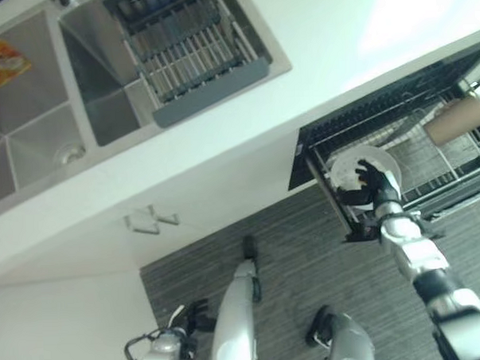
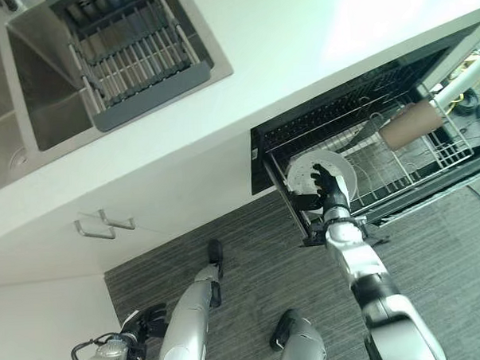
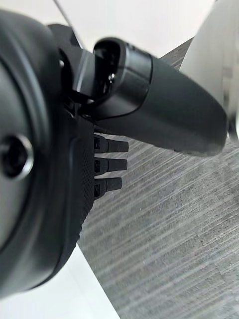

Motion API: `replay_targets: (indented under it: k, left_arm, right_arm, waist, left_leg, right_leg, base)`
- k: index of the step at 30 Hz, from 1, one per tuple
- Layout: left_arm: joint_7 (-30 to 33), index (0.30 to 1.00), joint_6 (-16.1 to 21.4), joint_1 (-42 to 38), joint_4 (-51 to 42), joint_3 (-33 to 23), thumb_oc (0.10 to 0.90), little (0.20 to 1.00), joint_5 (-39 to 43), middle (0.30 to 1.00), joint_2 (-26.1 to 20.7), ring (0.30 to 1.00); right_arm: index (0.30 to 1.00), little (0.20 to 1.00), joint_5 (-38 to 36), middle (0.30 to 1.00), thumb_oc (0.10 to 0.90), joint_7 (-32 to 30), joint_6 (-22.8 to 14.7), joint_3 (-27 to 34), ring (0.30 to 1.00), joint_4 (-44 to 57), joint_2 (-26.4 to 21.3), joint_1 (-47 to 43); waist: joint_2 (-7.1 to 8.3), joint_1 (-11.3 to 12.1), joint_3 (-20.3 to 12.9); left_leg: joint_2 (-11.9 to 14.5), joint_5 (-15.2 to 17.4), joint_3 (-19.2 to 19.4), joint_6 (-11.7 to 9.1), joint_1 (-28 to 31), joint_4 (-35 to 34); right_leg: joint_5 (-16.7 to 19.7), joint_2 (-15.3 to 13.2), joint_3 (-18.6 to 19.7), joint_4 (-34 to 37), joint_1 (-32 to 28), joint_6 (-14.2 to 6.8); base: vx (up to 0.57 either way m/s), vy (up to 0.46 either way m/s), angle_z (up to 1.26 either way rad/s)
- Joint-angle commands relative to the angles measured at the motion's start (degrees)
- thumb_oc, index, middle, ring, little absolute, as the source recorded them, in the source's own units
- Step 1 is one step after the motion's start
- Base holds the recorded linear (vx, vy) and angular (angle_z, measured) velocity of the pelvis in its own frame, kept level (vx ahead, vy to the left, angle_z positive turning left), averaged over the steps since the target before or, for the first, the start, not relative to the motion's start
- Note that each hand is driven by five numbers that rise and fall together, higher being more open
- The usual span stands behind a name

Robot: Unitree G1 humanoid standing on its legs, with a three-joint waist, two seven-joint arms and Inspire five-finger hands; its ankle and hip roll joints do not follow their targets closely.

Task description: Place the dishes in the dishwasher.

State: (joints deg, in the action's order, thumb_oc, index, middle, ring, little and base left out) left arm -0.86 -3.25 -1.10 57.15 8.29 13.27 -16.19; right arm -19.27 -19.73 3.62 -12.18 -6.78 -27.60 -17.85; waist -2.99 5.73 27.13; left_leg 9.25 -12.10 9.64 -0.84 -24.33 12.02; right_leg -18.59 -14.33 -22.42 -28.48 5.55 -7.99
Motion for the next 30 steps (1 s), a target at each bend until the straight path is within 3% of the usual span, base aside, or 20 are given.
replay_targets:
  k: [1, 7, 15, 18, 19, 22, 26, 29, 30]
  left_arm:
    - [0.4, 0.9, 2.3, -0.6, 1.8, 1.2, 0.8, 0.9, 1.0, 0.9, 0.6, 0.9]
    - [0.0, 0.9, 2.8, -0.4, 5.0, -0.7, 0.8, 0.9, 0.6, 0.9, 1.3, 0.9]
    - [-0.5, 0.9, 3.6, 2.3, 6.2, -2.8, 0.8, 0.9, 0.6, 0.9, 2.7, 0.9]
    - [-0.5, 0.9, 3.2, 3.9, 6.0, -5.2, 0.8, 0.9, 2.7, 0.9, 2.7, 0.9]
    - [-0.3, 0.9, 2.6, 3.8, 5.3, -6.0, 0.8, 0.9, 2.7, 0.9, 2.4, 0.9]
    - [0.5, 0.9, 2.2, 2.6, 4.5, -5.9, 0.8, 0.9, 4.7, 0.9, 1.7, 0.9]
    - [1.1, 0.9, 1.8, 0.9, 5.5, -5.0, 0.8, 0.9, 7.0, 0.9, 1.6, 0.9]
    - [1.4, 0.9, 2.5, -1.2, 6.2, -2.9, 0.8, 0.9, 8.2, 0.9, 1.7, 0.9]
    - [1.4, 0.9, 2.4, -2.2, 5.9, -2.0, 0.8, 0.9, 9.2, 0.9, 1.6, 0.9]
  right_arm:
    - [0.9, 0.9, 11.1, 0.9, 0.8, -11.4, -17.1, 6.5, 0.9, 5.4, -2.1, -10.3]
    - [0.9, 0.9, 10.9, 0.9, 0.8, -14.7, -19.5, 10.5, 0.9, 16.4, -5.2, -9.5]
    - [0.9, 0.9, 11.1, 0.9, 0.8, -22.6, -23.2, 20.0, 0.9, 18.4, -6.0, -0.4]
    - [0.9, 0.9, 6.9, 0.9, 0.8, -24.2, -22.1, 28.5, 0.9, 12.6, -6.2, 9.4]
    - [0.9, 0.9, 5.4, 0.9, 0.8, -26.0, -23.3, 31.5, 0.9, 7.7, -5.8, 12.0]
    - [0.9, 0.9, 2.0, 0.9, 0.8, -28.7, -25.4, 35.3, 0.9, -0.3, -4.8, 14.6]
    - [0.9, 0.9, 0.3, 0.9, 0.8, -31.4, -25.8, 35.9, 0.9, -9.0, -4.5, 14.8]
    - [0.9, 0.9, -5.7, 0.9, 0.8, -29.1, -25.9, 36.1, 0.9, -17.8, -4.9, 13.3]
    - [0.9, 0.9, -6.9, 0.9, 0.8, -27.4, -24.3, 35.4, 0.9, -20.4, -5.0, 12.6]
  waist:
    - [-1.92, 0.7, 2.7]
    - [-0.96, -1.1, 0.7]
    - [0.25, -2.8, -2.4]
    - [1.36, -4.5, -2.4]
    - [2.36, -5.0, -1.7]
    - [2.93, -5.5, 0.2]
    - [3.04, -5.5, 1.0]
    - [2.81, -4.9, 2.0]
    - [2.53, -4.7, 2.6]
  left_leg:
    - [1.6, 14.9, 0.4, -0.7, 6.6, 5.2]
    - [2.3, 16.5, 1.5, -0.9, 10.6, 5.2]
    - [3.7, 17.6, 3.7, -0.6, 12.5, 5.2]
    - [4.2, 17.8, 5.0, -0.3, 12.6, 5.2]
    - [3.9, 18.6, 4.8, -0.8, 12.5, 5.2]
    - [3.9, 18.1, 5.1, -0.8, 11.2, 5.2]
    - [3.9, 18.0, 5.5, -0.7, 10.4, 5.2]
    - [3.8, 16.8, 5.2, -1.3, 8.6, 5.2]
    - [3.6, 16.4, 4.9, -1.3, 7.8, 5.2]
  right_leg:
    - [3.7, 3.5, 0.4, -1.2, 3.2, 4.0]
    - [4.3, 3.9, 1.0, 2.7, -1.5, 3.9]
    - [4.3, 3.8, 1.2, 4.2, -3.8, 3.9]
    - [3.5, 3.8, 1.7, 2.7, -3.0, 4.0]
    - [2.2, 3.6, 2.7, 2.0, -2.7, 3.5]
    - [2.0, 3.5, 2.8, 0.4, -0.8, 3.3]
    - [2.1, 3.7, 2.8, 0.3, -0.2, 3.1]
    - [2.2, 3.6, 2.7, -0.4, 1.2, 3.2]
    - [2.1, 3.4, 2.8, -1.3, 2.3, 3.4]
  base:
    - [-0.06, 0.022, -0.26]
    - [0.05, 0.012, -0.16]
    - [0.06, 0.009, -0.01]
    - [0.05, 0.002, -0.1]
    - [0.02, -0.048, -0.13]
    - [-0.09, -0.028, -0.12]
    - [-0.04, 0.004, -0.04]
    - [-0.05, 0.05, -0.02]
    - [-0.07, 0.074, -0.04]
